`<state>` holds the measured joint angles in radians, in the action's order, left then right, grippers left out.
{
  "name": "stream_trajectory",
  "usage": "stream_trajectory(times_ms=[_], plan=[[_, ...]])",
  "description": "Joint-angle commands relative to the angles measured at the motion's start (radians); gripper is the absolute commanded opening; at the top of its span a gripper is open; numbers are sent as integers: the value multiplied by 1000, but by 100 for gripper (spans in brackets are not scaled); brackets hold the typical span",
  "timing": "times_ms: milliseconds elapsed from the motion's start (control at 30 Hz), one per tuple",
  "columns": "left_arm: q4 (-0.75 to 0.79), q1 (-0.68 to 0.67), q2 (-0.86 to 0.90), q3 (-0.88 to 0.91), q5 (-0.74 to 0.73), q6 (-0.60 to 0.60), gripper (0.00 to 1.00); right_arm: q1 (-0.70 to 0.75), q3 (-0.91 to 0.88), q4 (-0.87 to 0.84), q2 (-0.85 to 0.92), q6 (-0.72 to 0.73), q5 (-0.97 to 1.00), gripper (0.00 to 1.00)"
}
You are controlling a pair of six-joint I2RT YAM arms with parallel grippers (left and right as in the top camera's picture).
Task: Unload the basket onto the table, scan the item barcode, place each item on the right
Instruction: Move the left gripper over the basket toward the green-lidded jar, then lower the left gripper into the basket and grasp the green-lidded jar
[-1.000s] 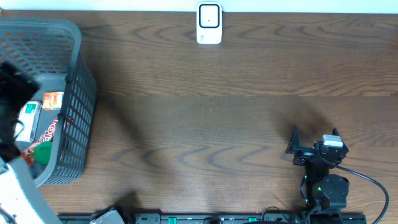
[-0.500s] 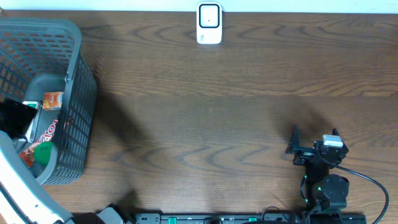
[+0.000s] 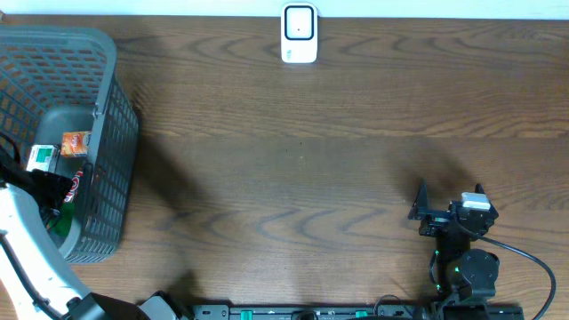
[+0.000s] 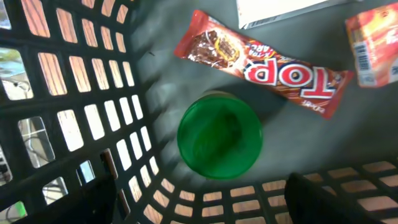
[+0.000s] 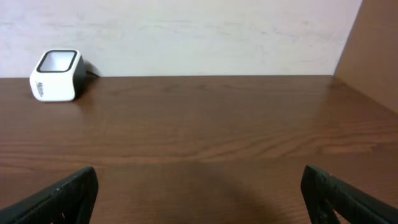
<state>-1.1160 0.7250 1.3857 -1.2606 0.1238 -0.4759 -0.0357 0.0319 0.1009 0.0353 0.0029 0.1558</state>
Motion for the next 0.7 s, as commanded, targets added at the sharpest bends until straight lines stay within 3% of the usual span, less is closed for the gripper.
stream_trajectory(times_ms=[0, 333, 667], plan=[[29, 5, 0, 34, 31, -20, 86, 11, -6, 0, -2, -12, -1, 99], [146, 26, 44, 156, 31, -27, 86, 11, -6, 0, -2, -12, 0, 99], [191, 32, 184, 158, 15, -27, 86, 11, -6, 0, -2, -12, 0, 99]])
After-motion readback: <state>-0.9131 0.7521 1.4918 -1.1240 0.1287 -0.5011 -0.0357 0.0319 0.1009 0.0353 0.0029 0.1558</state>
